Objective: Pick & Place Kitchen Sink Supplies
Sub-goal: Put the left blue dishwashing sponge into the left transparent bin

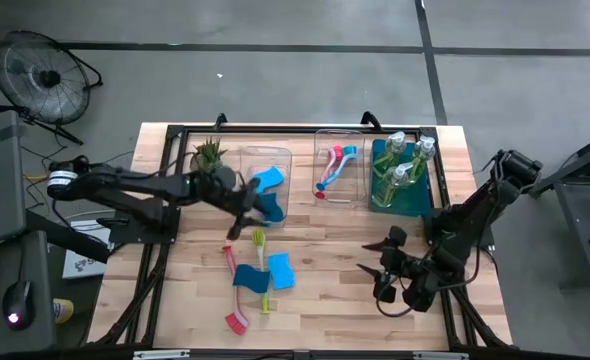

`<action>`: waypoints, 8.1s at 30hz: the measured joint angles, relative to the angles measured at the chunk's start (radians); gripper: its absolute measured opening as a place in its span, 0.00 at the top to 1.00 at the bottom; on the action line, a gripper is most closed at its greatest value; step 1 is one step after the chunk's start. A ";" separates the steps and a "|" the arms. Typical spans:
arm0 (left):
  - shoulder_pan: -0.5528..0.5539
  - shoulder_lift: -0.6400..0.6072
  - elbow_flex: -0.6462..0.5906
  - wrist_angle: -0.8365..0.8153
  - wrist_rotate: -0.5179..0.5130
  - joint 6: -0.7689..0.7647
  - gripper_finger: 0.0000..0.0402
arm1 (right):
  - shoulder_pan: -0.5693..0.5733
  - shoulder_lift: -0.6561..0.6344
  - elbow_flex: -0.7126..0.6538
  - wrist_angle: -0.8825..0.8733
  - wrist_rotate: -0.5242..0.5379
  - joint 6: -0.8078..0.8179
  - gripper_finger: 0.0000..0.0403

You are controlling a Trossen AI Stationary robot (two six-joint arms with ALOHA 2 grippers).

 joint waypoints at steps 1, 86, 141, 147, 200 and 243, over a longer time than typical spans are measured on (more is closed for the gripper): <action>-0.032 0.000 0.000 -0.011 -0.021 0.000 0.64 | 0.000 0.000 -0.008 0.017 -0.007 0.001 0.41; -0.680 0.393 0.374 -0.727 -0.580 -0.281 0.10 | 0.001 0.000 -0.033 0.120 -0.155 0.056 0.41; -0.679 0.522 0.373 -0.677 -0.566 -0.316 0.34 | 0.001 0.001 -0.033 0.128 -0.164 0.063 0.41; -0.679 0.521 0.373 -0.677 -0.562 -0.320 0.46 | 0.001 0.001 -0.033 0.128 -0.164 0.063 0.41; -0.680 0.496 0.675 -1.061 -0.547 -0.236 0.94 | 0.000 0.001 -0.033 0.125 -0.159 0.071 0.41; -0.254 0.495 0.838 -1.263 -0.741 0.161 0.94 | 0.001 0.001 -0.033 0.119 -0.133 0.029 0.41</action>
